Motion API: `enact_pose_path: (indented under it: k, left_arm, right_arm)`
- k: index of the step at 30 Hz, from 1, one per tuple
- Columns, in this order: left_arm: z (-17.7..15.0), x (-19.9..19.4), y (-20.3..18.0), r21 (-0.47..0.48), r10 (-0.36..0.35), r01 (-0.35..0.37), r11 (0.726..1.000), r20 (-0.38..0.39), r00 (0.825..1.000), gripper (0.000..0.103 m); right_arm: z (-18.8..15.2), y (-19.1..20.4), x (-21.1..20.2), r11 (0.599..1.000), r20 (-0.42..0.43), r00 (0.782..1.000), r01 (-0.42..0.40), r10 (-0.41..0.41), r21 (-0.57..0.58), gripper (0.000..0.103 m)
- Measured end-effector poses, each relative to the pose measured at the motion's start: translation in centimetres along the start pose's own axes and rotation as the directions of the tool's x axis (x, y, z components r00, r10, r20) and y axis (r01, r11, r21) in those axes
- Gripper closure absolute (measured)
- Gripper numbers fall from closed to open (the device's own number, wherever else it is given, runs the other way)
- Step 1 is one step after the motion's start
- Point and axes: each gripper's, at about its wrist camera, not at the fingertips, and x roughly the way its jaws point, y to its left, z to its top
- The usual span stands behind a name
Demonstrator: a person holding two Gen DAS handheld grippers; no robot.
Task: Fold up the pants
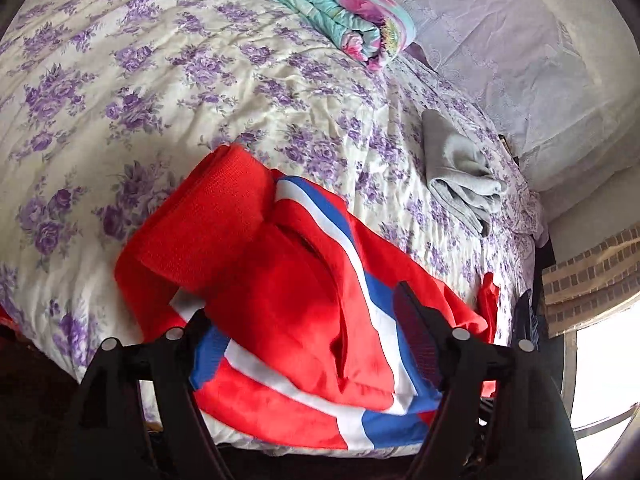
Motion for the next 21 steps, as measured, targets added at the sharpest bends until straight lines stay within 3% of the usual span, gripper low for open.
enact_pose_path:
  k: [2, 3, 6, 9, 13, 16, 18, 21]
  left_arm:
    - [0.5, 0.7, 0.5, -0.024, -0.036, 0.035, 0.999, -0.021, 0.999, 0.094]
    - [0.5, 0.4, 0.3, -0.018, -0.045, 0.045, 0.999, -0.01, 0.999, 0.096]
    - [-0.6, -2.5, -0.7, 0.043, -0.046, 0.043, 0.998, 0.056, 0.997, 0.096]
    - [-2.0, -4.4, -0.2, 0.087, -0.032, 0.025, 0.996, 0.074, 0.997, 0.092]
    - [-3.6, -1.9, 2.7, 0.094, 0.057, -0.059, 0.994, 0.023, 0.998, 0.087]
    - [-4.1, -0.9, 3.5, 0.127, 0.049, -0.054, 0.991, 0.038, 0.998, 0.083]
    - [-4.3, -0.7, 3.3, 0.166, 0.019, -0.028, 0.986, 0.06, 0.998, 0.073]
    - [-4.4, -0.9, 2.8, 0.215, 0.014, -0.032, 0.976, 0.083, 0.996, 0.071]
  right_arm:
    - [0.0, -0.2, -0.3, 1.0, 0.017, 1.0, -0.013, 0.013, 0.005, 0.1]
    - [0.1, 0.0, -0.7, 1.0, 0.031, 0.999, -0.022, 0.022, 0.003, 0.1]
    - [0.5, 1.2, -2.5, 0.999, 0.07, 0.997, -0.028, 0.03, -0.024, 0.1]
    - [0.1, 2.8, -2.9, 0.996, 0.047, 0.998, -0.027, 0.031, -0.082, 0.1]
    - [-1.4, 3.5, -0.4, 0.995, -0.052, 0.999, 0.006, -0.011, -0.099, 0.1]
    - [-2.0, 3.3, 0.8, 0.996, -0.079, 0.996, 0.024, -0.03, -0.084, 0.1]
    - [-2.1, 3.3, 0.9, 0.997, -0.074, 0.997, 0.029, -0.035, -0.076, 0.1]
    - [-2.5, 3.6, 1.1, 0.995, -0.074, 0.996, 0.052, -0.058, -0.083, 0.1]
